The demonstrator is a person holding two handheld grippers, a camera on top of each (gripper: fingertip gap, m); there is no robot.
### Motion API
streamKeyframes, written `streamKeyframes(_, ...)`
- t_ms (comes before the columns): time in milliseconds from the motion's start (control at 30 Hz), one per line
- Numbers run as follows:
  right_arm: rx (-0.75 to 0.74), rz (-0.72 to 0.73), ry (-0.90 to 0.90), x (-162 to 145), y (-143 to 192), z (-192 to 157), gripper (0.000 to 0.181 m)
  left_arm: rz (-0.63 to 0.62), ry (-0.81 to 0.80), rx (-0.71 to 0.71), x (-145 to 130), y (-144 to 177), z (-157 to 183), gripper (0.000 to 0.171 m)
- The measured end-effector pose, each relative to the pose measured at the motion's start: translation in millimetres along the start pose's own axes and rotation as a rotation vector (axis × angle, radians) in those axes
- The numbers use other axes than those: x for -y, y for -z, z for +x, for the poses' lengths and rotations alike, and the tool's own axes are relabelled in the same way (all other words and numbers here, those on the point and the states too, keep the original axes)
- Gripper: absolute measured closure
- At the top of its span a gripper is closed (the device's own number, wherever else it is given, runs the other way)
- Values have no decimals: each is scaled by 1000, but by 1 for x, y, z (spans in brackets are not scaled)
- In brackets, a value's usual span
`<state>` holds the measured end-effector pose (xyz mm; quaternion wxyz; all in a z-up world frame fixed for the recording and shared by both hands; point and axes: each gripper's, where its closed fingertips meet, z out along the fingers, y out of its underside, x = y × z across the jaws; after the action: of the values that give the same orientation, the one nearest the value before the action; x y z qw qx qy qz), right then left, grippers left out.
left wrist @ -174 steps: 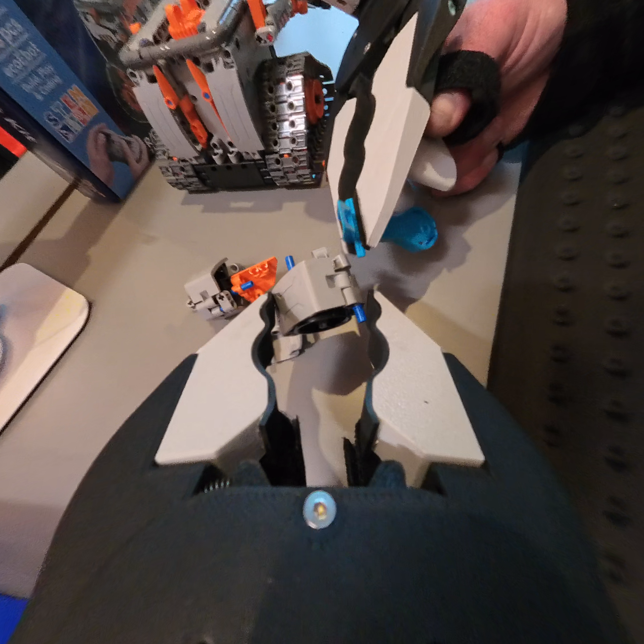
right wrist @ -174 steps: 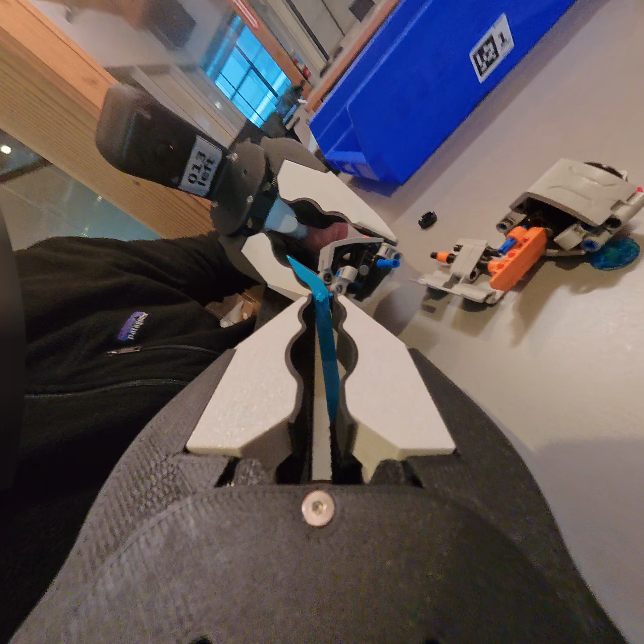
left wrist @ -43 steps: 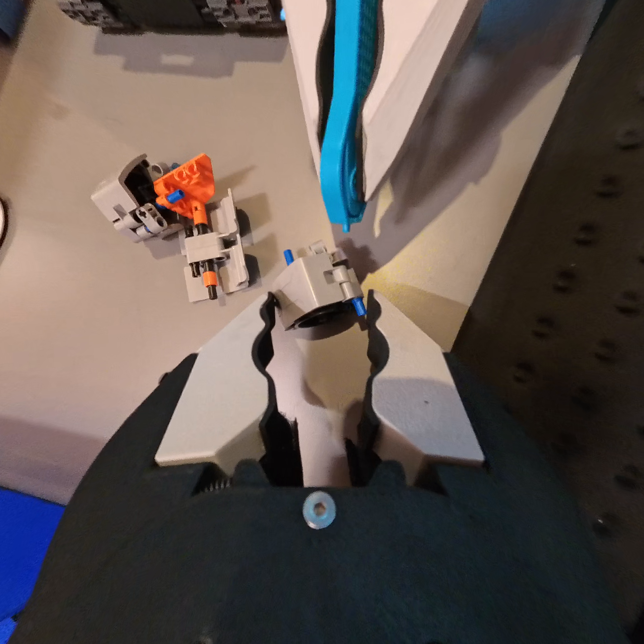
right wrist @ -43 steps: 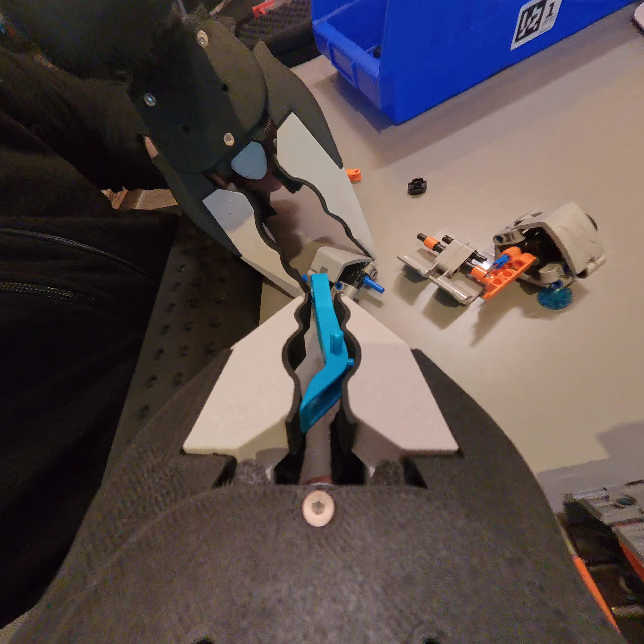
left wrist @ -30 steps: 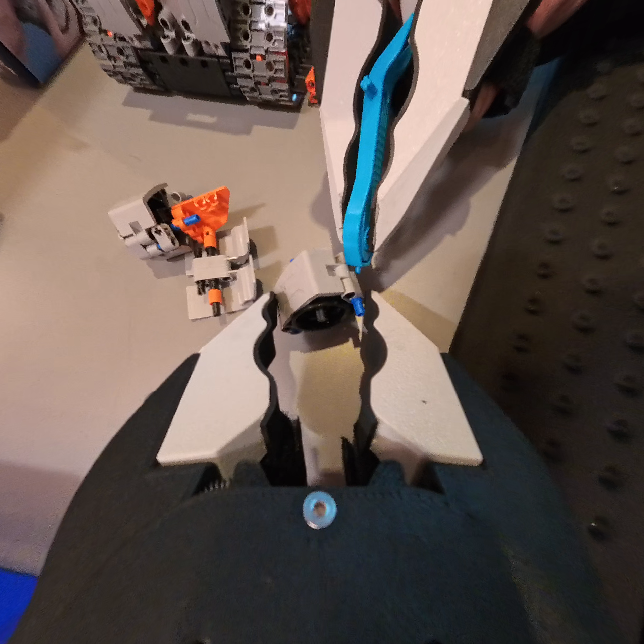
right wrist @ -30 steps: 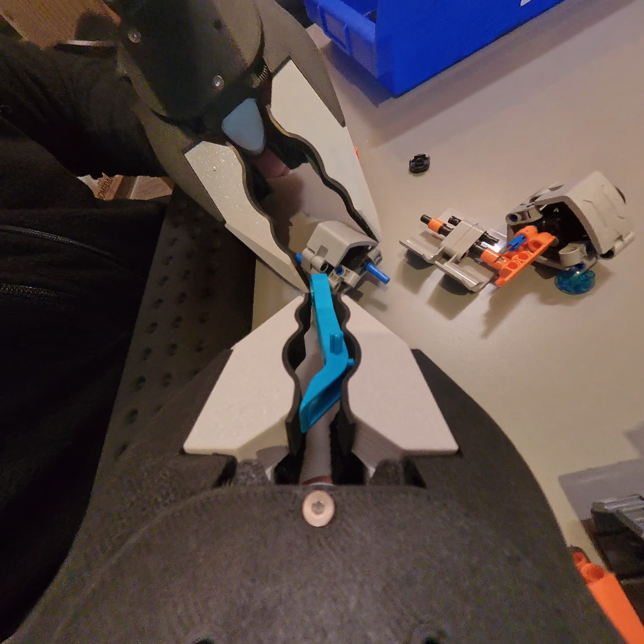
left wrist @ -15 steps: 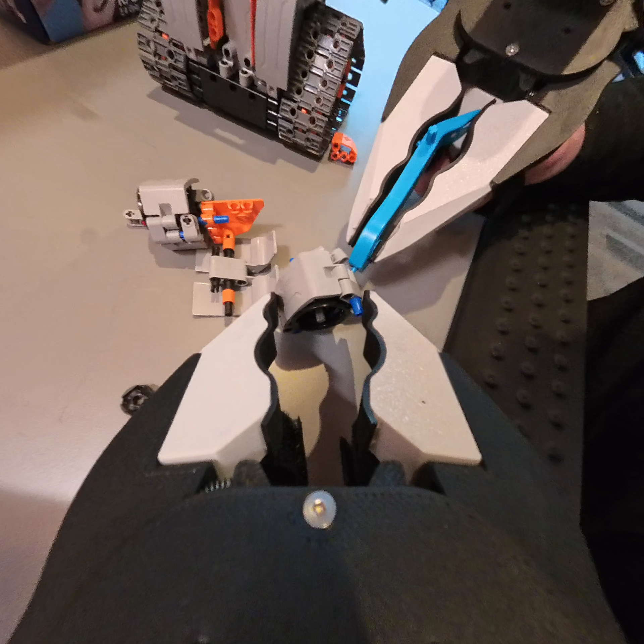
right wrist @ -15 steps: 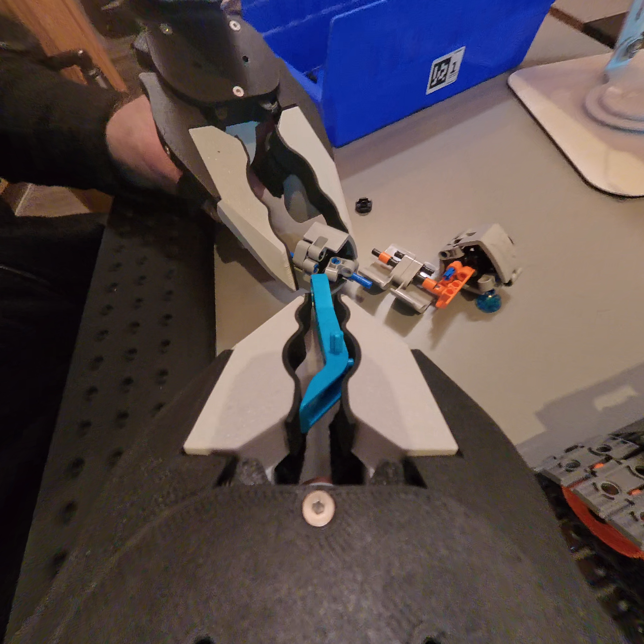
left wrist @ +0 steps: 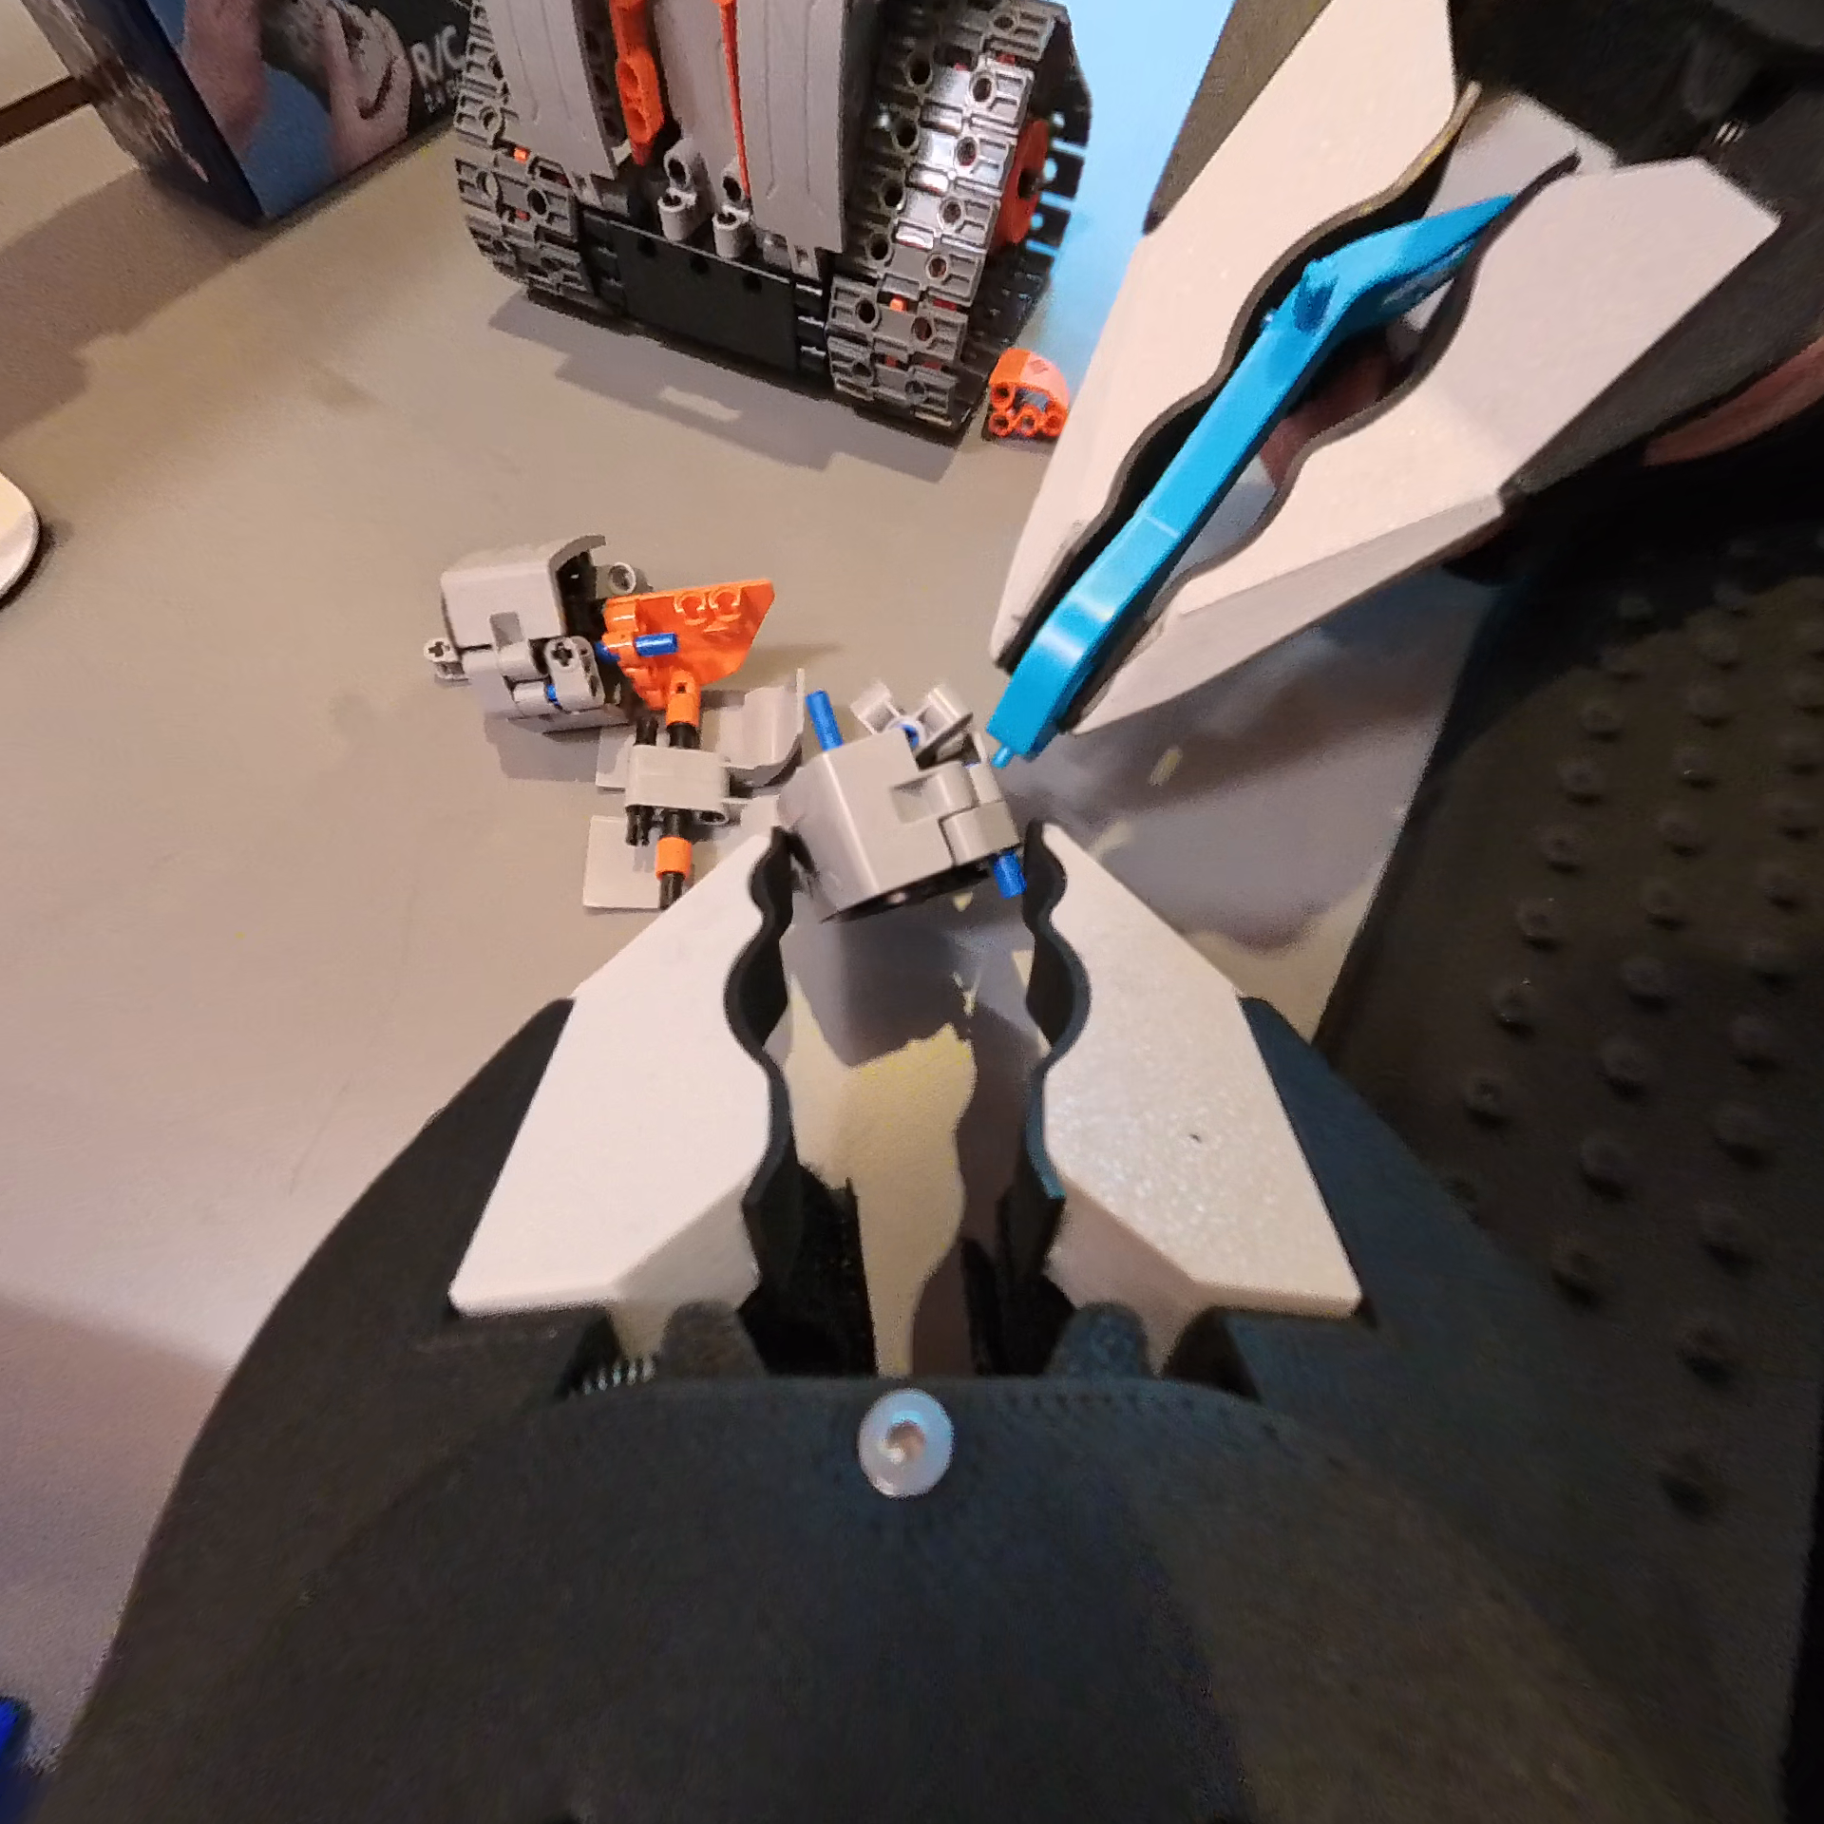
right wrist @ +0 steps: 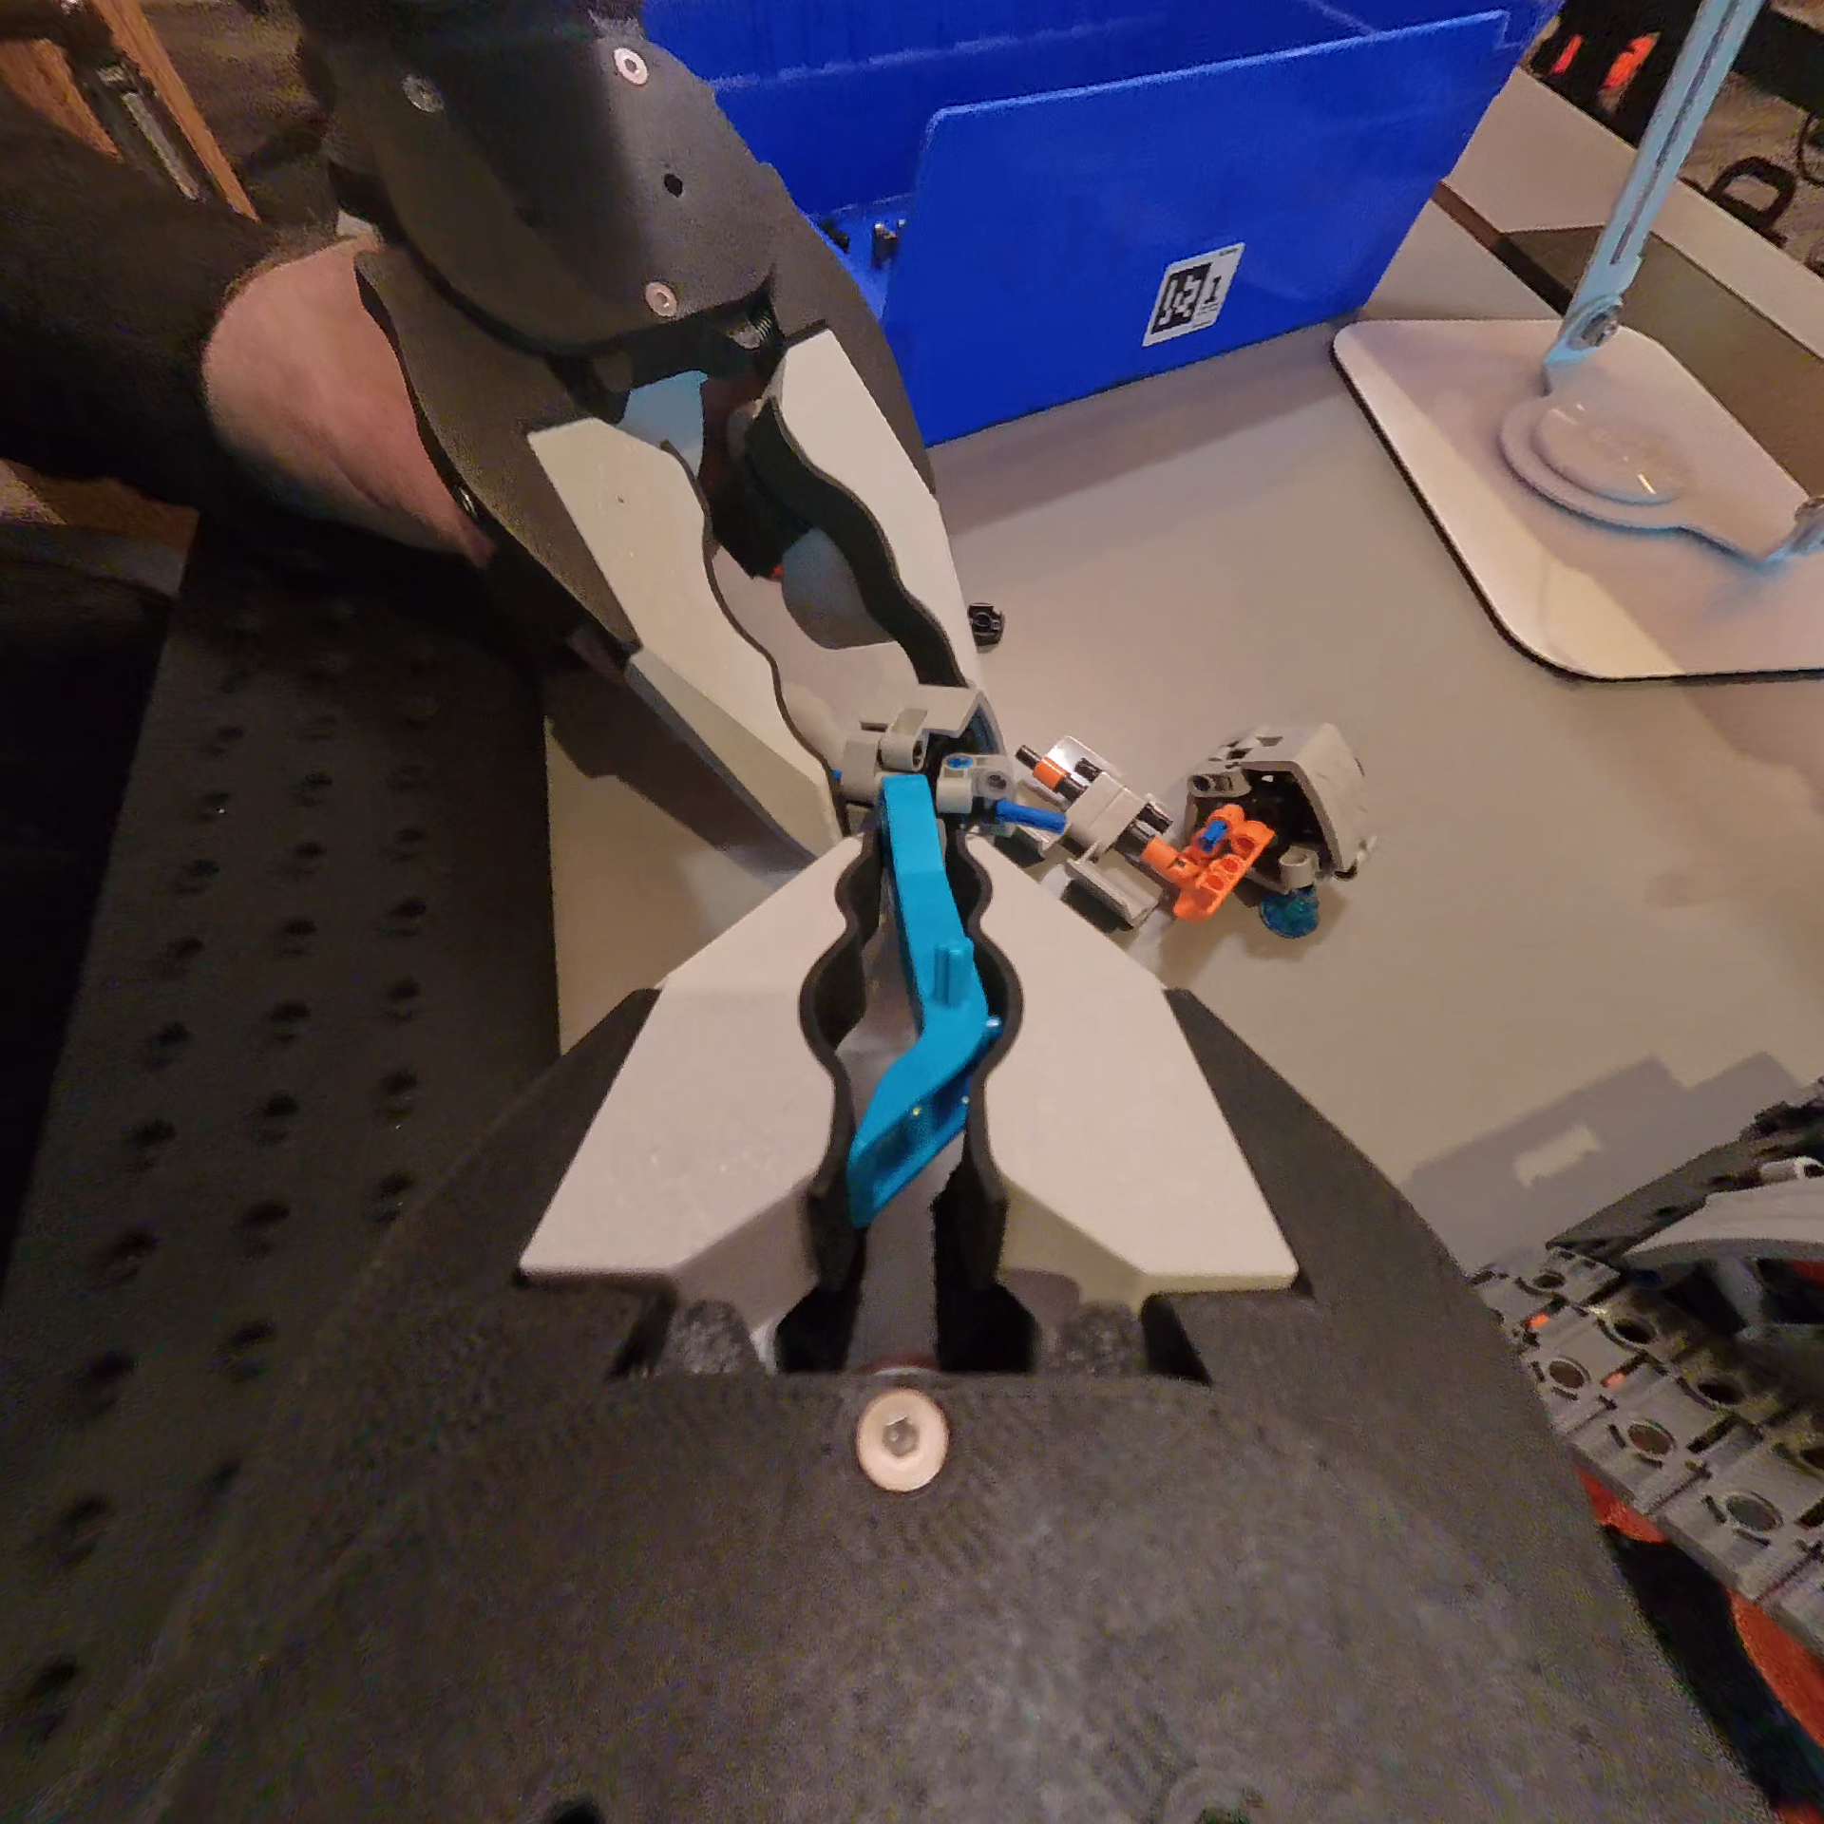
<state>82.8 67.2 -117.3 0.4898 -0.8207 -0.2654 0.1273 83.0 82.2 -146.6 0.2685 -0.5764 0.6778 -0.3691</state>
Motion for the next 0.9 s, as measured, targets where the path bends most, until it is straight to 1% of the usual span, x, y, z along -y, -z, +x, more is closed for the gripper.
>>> streamKeyframes(100,-23,-1,1,0,1,3,171,-1,-19,9,1,0,1,127)
streamKeyframes(267,-6,5,-32,-1,-1,3,171,-18,-73,44,0,-1,1,128)
streamKeyframes(333,24,-6,-64,-4,-2,3,171,-30,-94,60,-1,-1,1,128)
streamKeyframes(433,83,-8,-120,-8,-2,2,170,-34,-86,47,-3,-2,2,128)
streamKeyframes(500,139,-21,-167,-13,-4,1,170,-48,-98,53,-5,-4,2,128)
streamKeyframes(633,250,-1,-265,-17,-4,-2,171,-48,-114,47,-6,-4,4,130)
streamKeyframes(767,306,13,-304,-17,-5,-3,171,-49,-99,29,-8,-4,5,130)
streamKeyframes(900,332,21,-323,-16,-5,-4,172,-38,-95,21,-7,-3,5,130)
